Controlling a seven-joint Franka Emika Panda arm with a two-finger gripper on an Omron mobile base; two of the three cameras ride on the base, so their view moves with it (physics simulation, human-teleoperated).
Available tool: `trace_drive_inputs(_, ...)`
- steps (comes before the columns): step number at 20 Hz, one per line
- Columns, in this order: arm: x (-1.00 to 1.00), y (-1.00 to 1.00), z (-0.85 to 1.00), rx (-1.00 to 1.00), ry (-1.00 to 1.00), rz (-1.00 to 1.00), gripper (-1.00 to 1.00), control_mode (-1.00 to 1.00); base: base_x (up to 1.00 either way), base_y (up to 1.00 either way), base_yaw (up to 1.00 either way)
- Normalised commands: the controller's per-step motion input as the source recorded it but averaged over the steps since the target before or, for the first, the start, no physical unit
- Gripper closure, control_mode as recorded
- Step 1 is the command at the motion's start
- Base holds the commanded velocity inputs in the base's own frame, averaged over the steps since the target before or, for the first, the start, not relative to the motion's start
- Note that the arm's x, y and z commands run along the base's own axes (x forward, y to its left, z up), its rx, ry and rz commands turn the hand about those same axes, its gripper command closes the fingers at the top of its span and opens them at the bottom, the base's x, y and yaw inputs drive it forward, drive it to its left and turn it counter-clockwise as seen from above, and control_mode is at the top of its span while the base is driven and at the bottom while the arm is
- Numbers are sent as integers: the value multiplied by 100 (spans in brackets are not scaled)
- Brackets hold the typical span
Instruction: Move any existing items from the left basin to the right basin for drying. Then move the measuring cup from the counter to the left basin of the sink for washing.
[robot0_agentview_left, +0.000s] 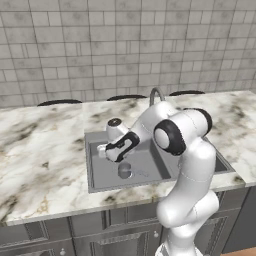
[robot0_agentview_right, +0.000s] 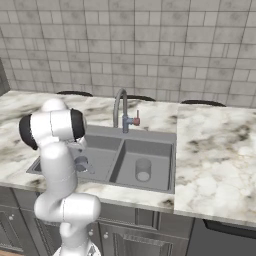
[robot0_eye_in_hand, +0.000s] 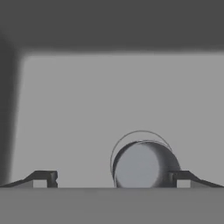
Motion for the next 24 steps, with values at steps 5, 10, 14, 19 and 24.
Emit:
trace_drive_inputs(5, 0, 0, 45, 0, -4, -2, -100, -100, 0, 0, 0)
trace_drive_inputs(10, 0, 2, 44, 0, -2, -1, -100, -100, 0, 0, 0)
trace_drive_inputs(14, 0, 4, 43, 0, -1, 0, -100, -100, 0, 0, 0)
trace_drive_inputs(19, 0, 1, 43, 0, 0, 0, -100, -100, 0, 0, 0)
trace_drive_inputs(24, -18, 2, 49, 0, -3, 0, -100, -100, 0, 0, 0)
